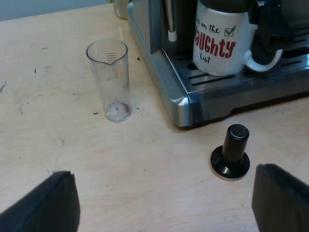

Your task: Remove mug from coffee machine

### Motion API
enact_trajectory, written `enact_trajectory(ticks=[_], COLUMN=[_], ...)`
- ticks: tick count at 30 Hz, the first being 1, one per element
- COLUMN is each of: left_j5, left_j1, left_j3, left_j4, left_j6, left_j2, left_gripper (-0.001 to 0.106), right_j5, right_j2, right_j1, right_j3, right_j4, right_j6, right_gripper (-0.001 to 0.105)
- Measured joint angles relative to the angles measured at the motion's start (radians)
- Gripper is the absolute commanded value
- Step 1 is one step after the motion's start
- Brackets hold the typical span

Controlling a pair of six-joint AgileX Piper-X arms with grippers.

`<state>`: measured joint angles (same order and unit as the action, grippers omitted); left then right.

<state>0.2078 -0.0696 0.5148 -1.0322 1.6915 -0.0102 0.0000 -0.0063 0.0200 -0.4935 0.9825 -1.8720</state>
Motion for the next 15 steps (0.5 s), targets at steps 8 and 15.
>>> enact_trajectory(ticks=[8, 15], left_j5=[0.031, 0.034], left_j1=[0.0, 0.0], left_j3=[0.005, 0.069], left_j4=[0.0, 0.0], left_j6=[0.0, 0.0], left_j2=[0.0, 0.003], left_gripper=[0.079, 0.079], right_j5=[0.0, 0.0], right_j2=[0.0, 0.053], right_j1=[0.0, -0.006], right_j3=[0.0, -0.057], right_j4=[0.0, 0.0], right_j6=[-0.001, -0.032], right_gripper=[0.071, 0.071])
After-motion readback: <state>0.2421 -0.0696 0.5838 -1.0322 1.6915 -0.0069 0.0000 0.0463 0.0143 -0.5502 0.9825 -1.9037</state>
